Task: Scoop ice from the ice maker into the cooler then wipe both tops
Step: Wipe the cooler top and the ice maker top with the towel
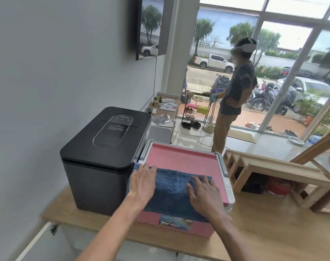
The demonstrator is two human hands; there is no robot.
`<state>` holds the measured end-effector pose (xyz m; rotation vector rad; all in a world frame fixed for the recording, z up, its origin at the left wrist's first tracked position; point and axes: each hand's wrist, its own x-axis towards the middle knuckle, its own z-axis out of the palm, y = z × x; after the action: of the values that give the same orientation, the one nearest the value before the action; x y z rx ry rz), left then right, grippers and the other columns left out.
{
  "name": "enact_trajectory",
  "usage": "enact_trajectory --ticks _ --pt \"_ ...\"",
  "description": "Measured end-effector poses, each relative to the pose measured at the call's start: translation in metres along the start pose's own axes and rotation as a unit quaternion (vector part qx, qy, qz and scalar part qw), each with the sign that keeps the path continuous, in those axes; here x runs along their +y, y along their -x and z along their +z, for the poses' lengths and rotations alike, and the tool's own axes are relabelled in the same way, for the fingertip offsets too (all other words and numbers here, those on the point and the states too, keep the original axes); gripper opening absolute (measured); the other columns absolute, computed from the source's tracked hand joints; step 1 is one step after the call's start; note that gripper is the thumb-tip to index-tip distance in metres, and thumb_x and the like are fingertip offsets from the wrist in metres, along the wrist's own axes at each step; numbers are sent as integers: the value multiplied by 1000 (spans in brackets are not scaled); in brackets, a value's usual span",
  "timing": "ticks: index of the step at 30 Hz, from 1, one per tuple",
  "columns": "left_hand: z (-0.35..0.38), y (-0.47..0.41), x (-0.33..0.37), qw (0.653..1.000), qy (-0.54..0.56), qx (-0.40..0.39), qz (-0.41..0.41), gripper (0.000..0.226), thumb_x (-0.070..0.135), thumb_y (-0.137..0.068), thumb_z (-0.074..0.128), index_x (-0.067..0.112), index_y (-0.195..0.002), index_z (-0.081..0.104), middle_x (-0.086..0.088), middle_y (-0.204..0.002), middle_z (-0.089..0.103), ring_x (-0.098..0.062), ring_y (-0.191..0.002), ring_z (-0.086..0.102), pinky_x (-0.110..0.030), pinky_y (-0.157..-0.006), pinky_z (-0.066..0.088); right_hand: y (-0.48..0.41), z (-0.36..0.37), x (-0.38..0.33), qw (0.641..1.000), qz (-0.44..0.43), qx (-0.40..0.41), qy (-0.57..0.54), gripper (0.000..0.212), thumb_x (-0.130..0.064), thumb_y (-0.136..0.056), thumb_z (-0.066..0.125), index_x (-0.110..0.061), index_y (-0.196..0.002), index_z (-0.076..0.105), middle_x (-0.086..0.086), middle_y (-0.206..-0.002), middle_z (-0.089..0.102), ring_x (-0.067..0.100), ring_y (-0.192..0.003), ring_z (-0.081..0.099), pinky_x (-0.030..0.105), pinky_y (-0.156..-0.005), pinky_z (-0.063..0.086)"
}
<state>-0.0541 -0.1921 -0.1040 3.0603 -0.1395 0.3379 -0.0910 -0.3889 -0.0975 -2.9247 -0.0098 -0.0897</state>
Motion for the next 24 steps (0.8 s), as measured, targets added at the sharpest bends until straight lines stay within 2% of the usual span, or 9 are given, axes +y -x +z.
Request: enact_trajectory --ticks 2,4,7,9,13,16,19,21,24 --pt "-2 -7 -5 1000 6 -6 -11 29 13 -97 53 20 -124 51 -2 -117 56 -20 -112 53 -31 -84 52 -15 -3 6 1000 -4 4 7 50 -41 -103 36 -21 -149 33 2 -147 40 28 -127 42 40 -104 38" --pt "-5 -9 -7 1000 17 -5 -9 30 6 -94 55 19 -121 53 -2 -116 56 -19 -109 55 -29 -81 53 -26 -1 12 1000 -8 10 -3 45 -37 -102 41 -21 -145 42 -1 -142 46 27 -122 46 37 -102 42" --pt "-9 -5 -5 1000 6 19 2 35 -4 -88 54 18 -116 54 -4 -117 51 -18 -106 56 -29 -80 53 -28 6 16 995 -13 73 -70 27 -33 -98 54 -23 -120 64 -6 -115 60 18 -105 53 28 -86 47" --pt "-12 0 -7 1000 5 25 3 34 -4 -88 53 17 -115 54 -4 -118 49 -18 -104 58 -30 -80 54 -26 8 16 990 -24 103 -95 15 -29 -94 61 -24 -105 69 -9 -101 61 15 -97 57 24 -76 45" --pt "-27 22 -23 997 39 51 -31 29 -1 -92 46 18 -114 51 -4 -111 51 -20 -96 64 -29 -79 50 -26 -4 8 984 -57 107 -131 3 -27 -89 67 -29 -91 67 -12 -92 62 11 -83 59 22 -69 41" --pt "-47 34 -51 989 67 96 -86 24 -1 -92 49 19 -104 52 -1 -96 48 -22 -86 66 -28 -66 47 -36 -19 -24 975 -104 116 -159 3 -26 -89 68 -29 -90 68 -15 -90 62 9 -80 56 25 -68 39" --pt "-59 31 -91 976 83 139 -143 18 2 -93 52 20 -96 54 1 -88 44 -24 -77 65 -28 -57 40 -49 -23 -71 966 -141 129 -176 1 -27 -89 68 -28 -89 68 -15 -88 62 8 -78 54 21 -61 35" --pt "-62 27 -120 969 88 161 -167 16 6 -95 51 20 -94 57 1 -87 45 -24 -75 62 -30 -57 43 -56 -19 -102 961 -151 133 -188 3 -29 -88 68 -30 -86 67 -15 -86 63 9 -78 55 20 -59 35" --pt "-60 13 -160 963 92 174 -184 16 6 -97 48 18 -97 60 -2 -92 49 -24 -78 60 -34 -66 51 -70 -9 -140 956 -149 143 -210 9 -28 -86 69 -30 -81 62 -14 -83 61 11 -76 54 27 -61 37"
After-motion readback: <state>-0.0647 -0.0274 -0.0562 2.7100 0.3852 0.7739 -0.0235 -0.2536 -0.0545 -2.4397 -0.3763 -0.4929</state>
